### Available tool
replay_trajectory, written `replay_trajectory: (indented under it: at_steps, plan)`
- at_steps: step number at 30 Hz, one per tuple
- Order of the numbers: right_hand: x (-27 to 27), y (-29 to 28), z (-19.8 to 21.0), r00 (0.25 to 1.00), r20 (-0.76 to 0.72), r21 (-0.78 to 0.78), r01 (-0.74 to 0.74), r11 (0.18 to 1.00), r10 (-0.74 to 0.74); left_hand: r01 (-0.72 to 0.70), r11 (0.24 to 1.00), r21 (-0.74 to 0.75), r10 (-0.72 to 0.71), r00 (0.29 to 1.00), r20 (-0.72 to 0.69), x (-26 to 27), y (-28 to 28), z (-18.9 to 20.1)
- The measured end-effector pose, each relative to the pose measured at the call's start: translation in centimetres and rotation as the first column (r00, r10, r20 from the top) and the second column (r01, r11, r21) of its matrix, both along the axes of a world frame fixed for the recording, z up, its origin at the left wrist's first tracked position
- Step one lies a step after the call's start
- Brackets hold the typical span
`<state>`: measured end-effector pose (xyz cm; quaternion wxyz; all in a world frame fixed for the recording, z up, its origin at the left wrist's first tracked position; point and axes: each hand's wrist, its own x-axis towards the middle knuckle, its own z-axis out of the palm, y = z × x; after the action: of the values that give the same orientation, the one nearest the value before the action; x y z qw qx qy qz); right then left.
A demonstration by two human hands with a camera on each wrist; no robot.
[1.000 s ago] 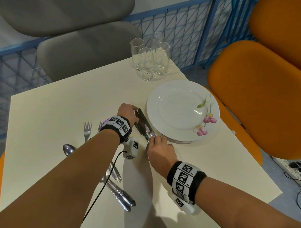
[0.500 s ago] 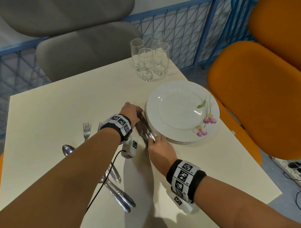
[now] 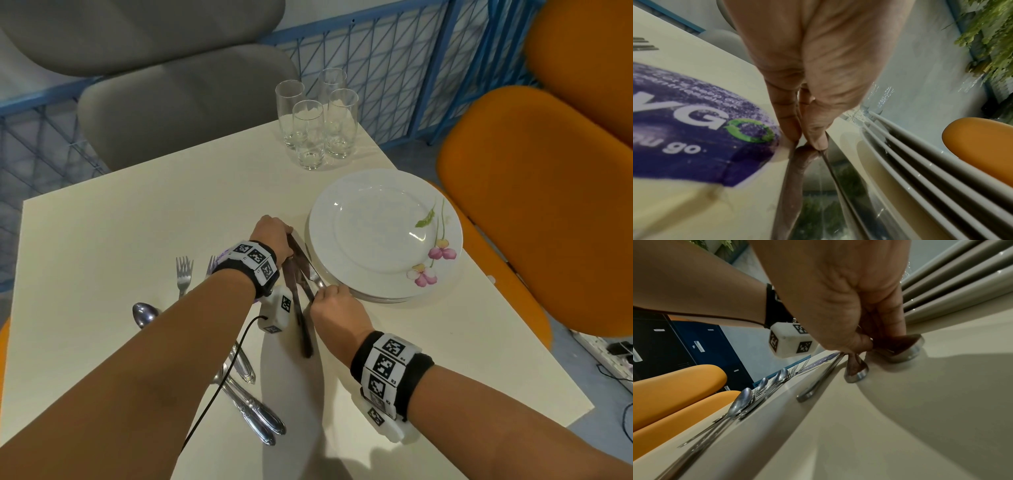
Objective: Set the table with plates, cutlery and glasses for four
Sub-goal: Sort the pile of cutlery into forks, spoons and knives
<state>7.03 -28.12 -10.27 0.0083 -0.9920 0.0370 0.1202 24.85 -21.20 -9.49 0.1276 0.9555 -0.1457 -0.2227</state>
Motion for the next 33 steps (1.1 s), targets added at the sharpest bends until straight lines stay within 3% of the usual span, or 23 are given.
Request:
replay_trajectory:
  at_steps: [5, 13, 18, 27, 33]
  plan:
    - [-0.3, 0.1, 0.1, 0.999, 0.028, 0.074, 0.032, 0.997, -0.034, -0.058, 0.998, -0.005, 0.058, 0.998, -0.006, -1.2, -0.1, 0.3]
    - [-0.2, 0.1, 1.3, 1.0, -0.001, 0.018, 0.027, 0.999, -0.027, -0.147, 0.987, 0.063, 0.152, 0.985, -0.08, -4.2, -0.6, -0.6]
    - [-0.9, 1.2, 2.3, 0.999, 0.029, 0.122, -0.036, 0.992, 0.033, -0.193, 0.979, 0.072, 0.201, 0.972, -0.12, -3.8, -0.4, -0.2]
    - [-2.2, 1.8, 2.7, 0.982, -0.176, 0.287, -0.021, 0.958, 0.075, -0.043, 0.999, -0.012, 0.042, 0.991, -0.128, -2.5, 0.9, 1.2]
    - [-1.9, 2.2, 3.0, 0.979, -0.202, 0.304, 0.089, 0.949, -0.027, -0.056, 0.997, -0.044, 0.049, 0.987, -0.154, -2.3, 1.2, 1.5]
